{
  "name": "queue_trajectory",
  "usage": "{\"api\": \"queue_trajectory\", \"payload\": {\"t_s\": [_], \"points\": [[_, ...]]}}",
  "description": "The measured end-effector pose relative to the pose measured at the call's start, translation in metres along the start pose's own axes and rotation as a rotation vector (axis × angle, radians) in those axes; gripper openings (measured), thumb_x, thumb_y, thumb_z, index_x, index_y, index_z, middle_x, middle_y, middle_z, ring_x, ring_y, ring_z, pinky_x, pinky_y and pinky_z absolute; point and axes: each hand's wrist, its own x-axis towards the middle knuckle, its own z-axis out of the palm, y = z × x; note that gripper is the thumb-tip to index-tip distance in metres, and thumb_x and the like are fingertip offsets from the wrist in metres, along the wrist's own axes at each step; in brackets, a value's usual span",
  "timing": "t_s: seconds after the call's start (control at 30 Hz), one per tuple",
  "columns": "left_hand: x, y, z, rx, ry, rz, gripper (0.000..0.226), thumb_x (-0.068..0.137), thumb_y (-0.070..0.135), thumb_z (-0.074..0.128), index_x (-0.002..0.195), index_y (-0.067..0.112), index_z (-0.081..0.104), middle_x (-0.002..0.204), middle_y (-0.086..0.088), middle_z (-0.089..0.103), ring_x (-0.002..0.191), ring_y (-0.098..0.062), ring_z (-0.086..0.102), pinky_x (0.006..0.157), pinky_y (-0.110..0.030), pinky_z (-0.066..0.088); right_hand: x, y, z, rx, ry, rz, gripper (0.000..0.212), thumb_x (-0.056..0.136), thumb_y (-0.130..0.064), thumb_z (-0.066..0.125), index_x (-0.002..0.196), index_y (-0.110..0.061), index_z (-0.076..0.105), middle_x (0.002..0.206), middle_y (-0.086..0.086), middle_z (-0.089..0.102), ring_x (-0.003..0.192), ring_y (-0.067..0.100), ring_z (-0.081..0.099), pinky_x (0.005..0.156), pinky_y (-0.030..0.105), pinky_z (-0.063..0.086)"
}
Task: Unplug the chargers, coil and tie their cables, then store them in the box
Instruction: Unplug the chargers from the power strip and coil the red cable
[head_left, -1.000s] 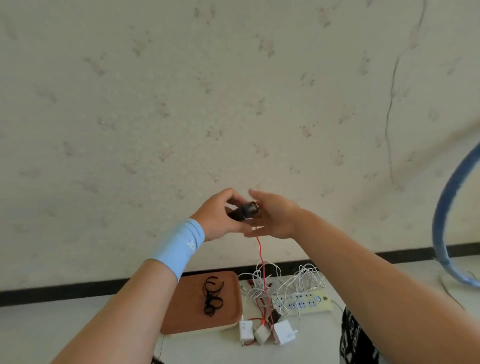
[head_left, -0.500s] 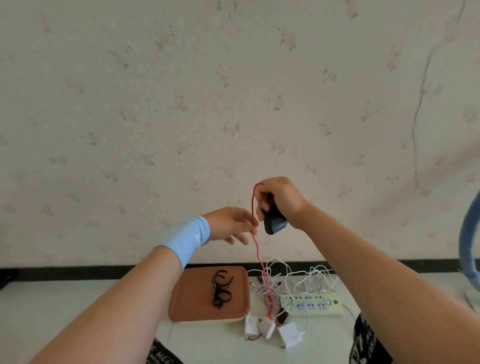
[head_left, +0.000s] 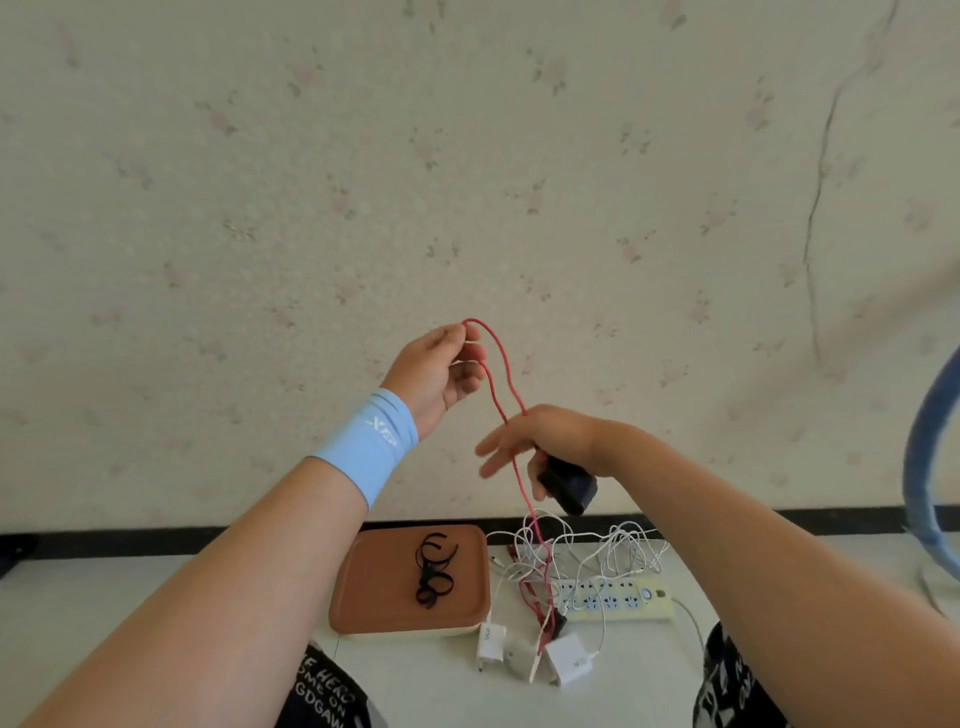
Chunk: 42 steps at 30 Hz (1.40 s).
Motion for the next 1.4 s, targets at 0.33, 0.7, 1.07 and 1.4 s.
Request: {"api": "queue_trajectory", "payload": {"t_s": [0.33,0.7,1.07,1.4], "points": [[0.008,0.000,-0.015,0.761,0.233,0.264,0.016,0.100,0.024,0.048,0.098,0.020,0.063,0.069,0.003,0.047,0.053,-0.012,0.040,0.048,-0.022,0.035,-0.006,-0.003,-0.014,-0.081,0.066,0.022,0.046,0.105,-0.043,0.048,0.094,-0.007,0.074,0.081,0.009,0.077,0.051,0.019,0.054,0.051,0.027,0.049],[-0.012,-0.009,0.010,0.491,-0.176,-0.173,0.029,0.099,0.033,0.053,0.107,0.014,0.073,0.081,0.003,0.063,0.060,-0.009,0.047,0.054,-0.020,0.035,-0.015,-0.015,-0.018,0.145,0.087,-0.109,0.041,0.103,-0.043,0.051,0.092,-0.010,0.073,0.068,0.006,0.070,0.046,0.017,0.050,0.047,0.026,0.045],[0.019,0.016,-0.009,-0.145,0.442,0.085,0.025,0.099,0.004,0.036,0.079,0.012,0.048,0.071,-0.005,0.050,0.038,-0.009,0.050,0.037,-0.015,0.038,-0.017,0.002,-0.024,-0.188,0.013,0.148,0.031,0.103,-0.034,0.054,0.096,-0.010,0.073,0.089,0.006,0.078,0.056,0.016,0.056,0.059,0.027,0.050],[-0.014,-0.014,0.012,0.592,-0.331,-0.476,0.029,0.095,0.015,0.058,0.123,0.005,0.060,0.117,-0.010,0.070,0.060,-0.016,0.060,0.059,-0.025,0.053,-0.023,-0.028,-0.030,0.509,0.348,-0.175,0.035,0.104,-0.037,0.052,0.096,-0.009,0.072,0.063,0.000,0.060,0.048,0.016,0.047,0.046,0.027,0.042]]}}
